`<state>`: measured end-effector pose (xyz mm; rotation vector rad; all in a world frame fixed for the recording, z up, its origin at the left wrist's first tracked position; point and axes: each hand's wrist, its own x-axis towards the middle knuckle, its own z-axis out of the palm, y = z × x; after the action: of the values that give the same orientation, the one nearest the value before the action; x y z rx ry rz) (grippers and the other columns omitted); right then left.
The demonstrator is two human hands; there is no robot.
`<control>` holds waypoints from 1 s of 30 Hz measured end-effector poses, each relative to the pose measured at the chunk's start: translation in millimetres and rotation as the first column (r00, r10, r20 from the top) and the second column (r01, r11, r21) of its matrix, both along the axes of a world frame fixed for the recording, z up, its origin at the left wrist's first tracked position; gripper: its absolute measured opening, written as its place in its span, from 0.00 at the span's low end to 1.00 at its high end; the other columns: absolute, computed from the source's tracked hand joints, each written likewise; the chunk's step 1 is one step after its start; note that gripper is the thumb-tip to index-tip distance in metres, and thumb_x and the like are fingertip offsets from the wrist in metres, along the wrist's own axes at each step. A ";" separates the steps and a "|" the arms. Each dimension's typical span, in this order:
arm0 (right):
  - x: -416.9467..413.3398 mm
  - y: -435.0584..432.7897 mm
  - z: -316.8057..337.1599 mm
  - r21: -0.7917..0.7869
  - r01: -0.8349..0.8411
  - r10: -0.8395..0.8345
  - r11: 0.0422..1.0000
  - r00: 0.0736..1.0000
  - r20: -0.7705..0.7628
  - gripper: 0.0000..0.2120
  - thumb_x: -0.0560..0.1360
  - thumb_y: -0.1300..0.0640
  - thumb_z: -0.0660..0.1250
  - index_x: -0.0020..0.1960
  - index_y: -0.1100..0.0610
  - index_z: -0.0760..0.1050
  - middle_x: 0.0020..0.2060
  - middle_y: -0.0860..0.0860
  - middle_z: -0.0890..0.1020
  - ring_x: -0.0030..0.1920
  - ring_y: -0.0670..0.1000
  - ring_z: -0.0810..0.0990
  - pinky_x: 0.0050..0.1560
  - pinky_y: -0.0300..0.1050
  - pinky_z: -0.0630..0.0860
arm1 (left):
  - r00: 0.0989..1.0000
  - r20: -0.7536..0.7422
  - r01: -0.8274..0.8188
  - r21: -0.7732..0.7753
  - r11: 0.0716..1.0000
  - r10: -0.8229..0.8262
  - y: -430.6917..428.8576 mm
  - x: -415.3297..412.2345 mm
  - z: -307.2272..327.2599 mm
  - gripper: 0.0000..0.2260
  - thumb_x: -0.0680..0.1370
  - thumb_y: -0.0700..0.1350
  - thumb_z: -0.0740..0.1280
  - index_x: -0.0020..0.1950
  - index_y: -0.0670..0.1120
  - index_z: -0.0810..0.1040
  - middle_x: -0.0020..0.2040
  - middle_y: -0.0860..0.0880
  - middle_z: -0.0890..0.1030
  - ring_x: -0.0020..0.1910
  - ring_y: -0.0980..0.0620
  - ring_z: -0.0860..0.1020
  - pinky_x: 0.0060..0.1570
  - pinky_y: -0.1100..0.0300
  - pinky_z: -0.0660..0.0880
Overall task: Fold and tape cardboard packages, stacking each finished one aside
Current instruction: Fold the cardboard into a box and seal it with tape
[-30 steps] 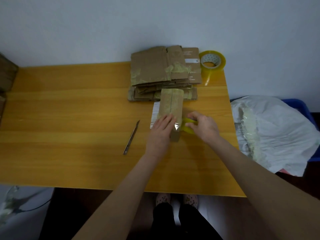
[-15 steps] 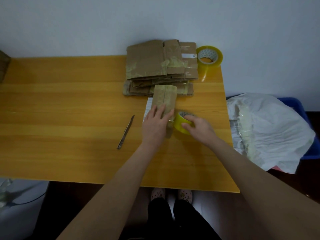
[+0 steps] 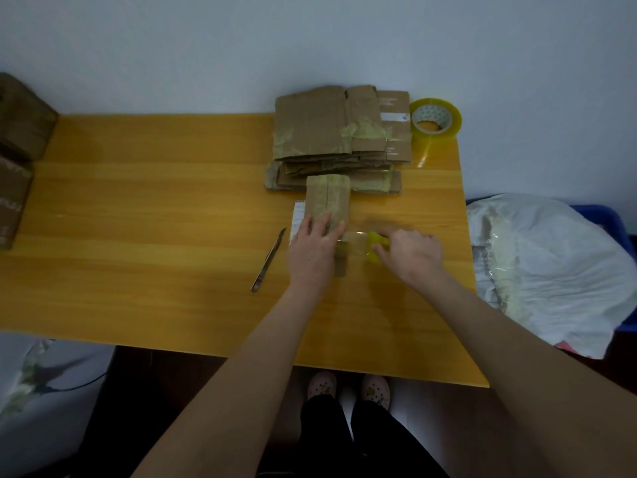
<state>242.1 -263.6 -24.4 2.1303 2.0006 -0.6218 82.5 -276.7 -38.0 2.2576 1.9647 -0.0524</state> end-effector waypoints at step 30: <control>-12.6 -3.0 -16.5 0.087 0.015 0.002 0.996 0.982 -0.187 0.15 0.81 0.50 0.60 0.67 0.47 0.70 0.54 0.54 0.82 0.52 0.57 0.80 0.50 0.51 0.76 | 0.932 0.361 -0.101 0.168 0.981 0.034 -10.1 -37.4 -23.3 0.31 0.74 0.32 0.66 0.75 0.48 0.63 0.74 0.43 0.64 0.47 0.47 0.79 0.32 0.58 0.76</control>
<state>229.5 -266.6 -40.9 2.2029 2.1552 -0.7760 45.1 -286.9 -61.3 2.1115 1.9100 0.5312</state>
